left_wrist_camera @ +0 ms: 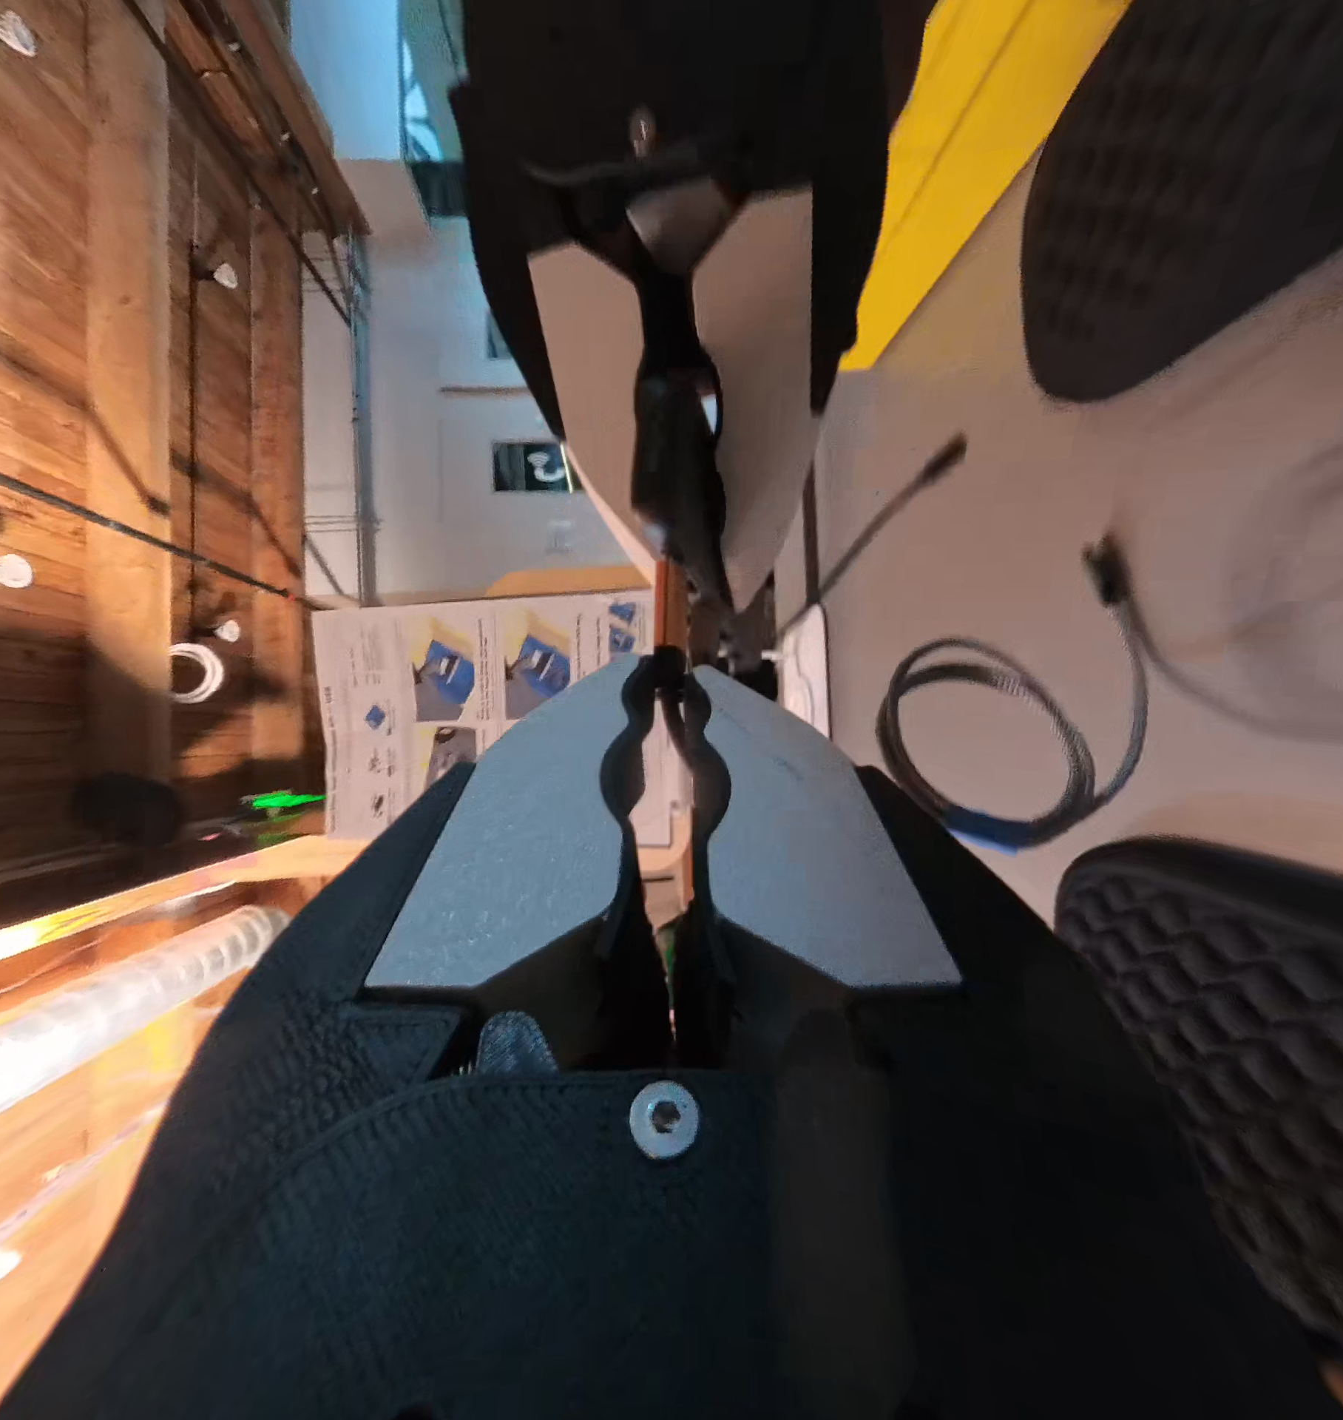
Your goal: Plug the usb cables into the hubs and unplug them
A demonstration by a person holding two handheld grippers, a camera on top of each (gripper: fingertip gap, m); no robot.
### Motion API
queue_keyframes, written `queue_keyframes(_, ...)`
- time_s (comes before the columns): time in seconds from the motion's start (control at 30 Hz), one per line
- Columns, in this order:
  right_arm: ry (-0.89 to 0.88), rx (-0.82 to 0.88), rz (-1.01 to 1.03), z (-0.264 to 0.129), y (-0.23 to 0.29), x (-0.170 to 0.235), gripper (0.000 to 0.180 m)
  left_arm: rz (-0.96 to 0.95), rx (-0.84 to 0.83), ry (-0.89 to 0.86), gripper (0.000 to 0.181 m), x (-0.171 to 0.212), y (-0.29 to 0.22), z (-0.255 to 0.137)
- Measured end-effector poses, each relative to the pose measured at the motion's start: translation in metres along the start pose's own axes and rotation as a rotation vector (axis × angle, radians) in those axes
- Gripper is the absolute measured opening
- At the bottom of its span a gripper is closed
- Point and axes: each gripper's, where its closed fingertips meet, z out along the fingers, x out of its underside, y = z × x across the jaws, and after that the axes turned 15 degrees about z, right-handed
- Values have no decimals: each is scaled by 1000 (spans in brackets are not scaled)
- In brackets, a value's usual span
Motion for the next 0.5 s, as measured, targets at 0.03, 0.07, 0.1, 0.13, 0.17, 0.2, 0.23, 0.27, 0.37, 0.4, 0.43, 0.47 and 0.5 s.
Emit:
queue_keyframes(0.03, 14, 7, 15, 2, 0, 2, 12, -8, -10, -5, 6, -3, 1, 1)
queue_keyframes(0.07, 23, 17, 32, 4, -1, 3, 12, -2, -15, 16, 7, -2, 3, 1)
queue_keyframes(0.1, 43, 39, 44, 6, -4, 4, 12, 6, -13, 57, 6, 2, 4, 3)
queue_keyframes(0.13, 86, 64, 38, 8, -6, 7, 12, 14, -1, 100, 6, 7, 3, 5)
queue_keyframes(0.17, 143, 89, 16, 10, -8, 11, 12, 21, 17, 132, 7, 12, 0, 8)
queue_keyframes(0.2, 203, 109, -10, 12, -9, 16, 12, 24, 35, 153, 7, 17, -3, 11)
queue_keyframes(0.23, 258, 124, -32, 13, -9, 20, 13, 41, 43, 167, 7, 20, -7, 14)
queue_keyframes(0.27, 295, 136, -39, 14, -9, 22, 12, 62, 41, 177, 7, 22, -9, 16)
queue_keyframes(0.37, 369, 156, -40, 16, -8, 29, 13, 37, 45, 142, 7, 19, -14, 18)
queue_keyframes(0.4, 389, 158, -45, 18, -7, 31, 12, 22, 54, 136, 7, 18, -15, 19)
queue_keyframes(0.43, 398, 156, -38, 18, -6, 33, 12, 25, 62, 146, 7, 19, -18, 19)
queue_keyframes(0.47, 399, 150, -19, 19, -5, 34, 12, 33, 64, 149, 6, 20, -19, 20)
queue_keyframes(0.5, 399, 152, -9, 20, -5, 35, 12, 24, 65, 144, 6, 20, -19, 21)
